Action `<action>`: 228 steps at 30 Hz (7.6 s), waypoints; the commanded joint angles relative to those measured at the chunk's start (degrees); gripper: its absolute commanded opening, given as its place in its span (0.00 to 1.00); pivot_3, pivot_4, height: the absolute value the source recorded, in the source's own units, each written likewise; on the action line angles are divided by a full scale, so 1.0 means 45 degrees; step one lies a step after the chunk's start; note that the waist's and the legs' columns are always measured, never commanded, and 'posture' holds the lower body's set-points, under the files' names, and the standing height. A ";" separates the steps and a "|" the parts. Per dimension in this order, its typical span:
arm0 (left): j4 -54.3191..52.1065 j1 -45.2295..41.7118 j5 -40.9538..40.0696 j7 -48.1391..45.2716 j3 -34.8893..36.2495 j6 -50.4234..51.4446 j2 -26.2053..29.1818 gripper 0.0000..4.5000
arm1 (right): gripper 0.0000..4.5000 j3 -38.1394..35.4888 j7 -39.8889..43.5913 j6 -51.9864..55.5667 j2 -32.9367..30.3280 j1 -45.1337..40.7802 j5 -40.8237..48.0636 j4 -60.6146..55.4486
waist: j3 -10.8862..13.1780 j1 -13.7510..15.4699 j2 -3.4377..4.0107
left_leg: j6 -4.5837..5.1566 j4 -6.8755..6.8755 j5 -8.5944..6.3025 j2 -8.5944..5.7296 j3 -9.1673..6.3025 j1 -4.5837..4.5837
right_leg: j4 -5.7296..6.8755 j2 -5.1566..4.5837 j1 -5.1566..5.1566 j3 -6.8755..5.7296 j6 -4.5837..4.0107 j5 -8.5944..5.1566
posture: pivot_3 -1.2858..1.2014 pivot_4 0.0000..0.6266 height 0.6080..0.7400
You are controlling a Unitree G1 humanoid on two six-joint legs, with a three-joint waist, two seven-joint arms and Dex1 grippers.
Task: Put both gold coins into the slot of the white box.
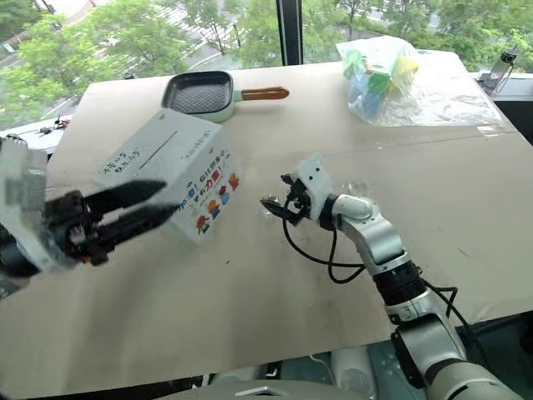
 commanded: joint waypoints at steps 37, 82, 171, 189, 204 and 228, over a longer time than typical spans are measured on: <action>-0.1270 0.4764 0.3513 -0.1176 -0.0639 -0.4429 -0.2618 0.62 | 0.30 0.0597 0.0170 0.0104 0.0825 -0.0018 -0.1376 0.1060 | -0.0008 -0.0020 -0.0008 | 0.0001 -0.0021 -0.0003 0.0015 0.0016 0.0069 | -0.0017 0.0006 0.0052 0.0012 -0.0010 0.0005 | 0.52 0.24 0.85; 0.0734 -0.2733 0.0357 0.4686 -0.8117 -0.7465 -0.9561 0.34 | 0.00 -0.4709 -0.0715 0.4399 0.4101 -0.1069 1.0721 -0.3779 | -0.0008 0.0035 -0.0010 | 0.0003 -0.0008 -0.0002 -0.0013 -0.0009 0.0059 | -0.0015 -0.0006 0.0072 -0.0005 -0.0005 0.0008 | 0.52 0.24 0.85; 0.4880 -0.5689 -0.0813 0.4904 -0.4142 -0.3348 0.1848 0.00 | 0.42 -0.1908 0.4458 -0.0273 -0.1986 -0.2682 0.4309 -0.2352 | 0.0060 0.0006 -0.0012 | 0.0003 -0.0038 -0.0002 0.0002 -0.0017 0.0029 | -0.0056 0.0017 0.0036 -0.0011 -0.0002 0.0005 | 0.52 0.24 0.85; 0.7232 -0.5781 0.1889 0.1596 -0.4289 -0.0928 0.2313 0.00 | 0.42 -0.1382 0.3913 -0.0593 -0.1567 -0.2466 0.3053 -0.3146 | 0.0067 -0.0009 -0.0012 | 0.0001 -0.0039 -0.0001 -0.0001 -0.0033 -0.0105 | -0.0050 -0.0006 -0.0095 -0.0026 -0.0001 0.0006 | 0.52 0.24 0.85; 0.6659 -0.5770 0.2071 0.1462 -0.3933 0.0238 0.1617 0.00 | 0.42 -0.1292 0.3791 -0.0670 -0.1153 -0.2387 0.2931 -0.3160 | 0.0066 -0.0018 -0.0013 | 0.0000 -0.0024 0.0000 -0.0002 -0.0033 -0.0108 | -0.0024 -0.0012 -0.0103 -0.0028 0.0000 0.0006 | 0.52 0.24 0.85; 0.5841 -0.6278 0.3011 0.1604 -0.3037 -0.0644 0.0374 0.84 | 0.43 -0.1479 0.3536 -0.0649 -0.0939 -0.2334 0.2847 -0.2991 | 0.0060 -0.0026 -0.0022 | -0.0003 -0.0005 0.0001 -0.0008 -0.0033 -0.0110 | -0.0004 -0.0015 -0.0104 -0.0031 0.0000 0.0007 | 0.52 0.24 0.85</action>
